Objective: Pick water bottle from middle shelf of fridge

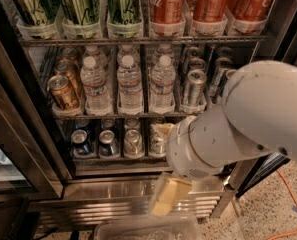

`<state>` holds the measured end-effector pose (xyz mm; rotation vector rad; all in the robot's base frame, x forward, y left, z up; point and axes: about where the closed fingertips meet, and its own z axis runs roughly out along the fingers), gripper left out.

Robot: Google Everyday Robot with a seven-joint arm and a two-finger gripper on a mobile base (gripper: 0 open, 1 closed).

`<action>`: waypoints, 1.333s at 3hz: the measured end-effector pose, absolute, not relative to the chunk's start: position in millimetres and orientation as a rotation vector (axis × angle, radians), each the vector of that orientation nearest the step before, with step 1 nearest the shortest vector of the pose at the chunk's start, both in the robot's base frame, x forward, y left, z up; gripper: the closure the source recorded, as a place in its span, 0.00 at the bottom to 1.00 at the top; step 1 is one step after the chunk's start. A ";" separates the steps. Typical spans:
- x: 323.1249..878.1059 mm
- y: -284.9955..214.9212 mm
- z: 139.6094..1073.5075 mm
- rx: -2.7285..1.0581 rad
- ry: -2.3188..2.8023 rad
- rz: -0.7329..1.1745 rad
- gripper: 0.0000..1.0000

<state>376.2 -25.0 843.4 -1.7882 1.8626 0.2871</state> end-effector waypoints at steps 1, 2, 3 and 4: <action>403.0 -0.9 837.4 -1.649 1.808 0.305 0.00; 430.0 12.2 842.2 -1.590 1.757 0.299 0.00; 430.8 12.2 842.0 -1.587 1.756 0.299 0.00; 435.0 16.8 838.7 -1.512 1.743 0.293 0.00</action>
Offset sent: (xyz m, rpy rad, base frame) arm 0.0807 0.0511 0.0012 0.2285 -0.1529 -0.0648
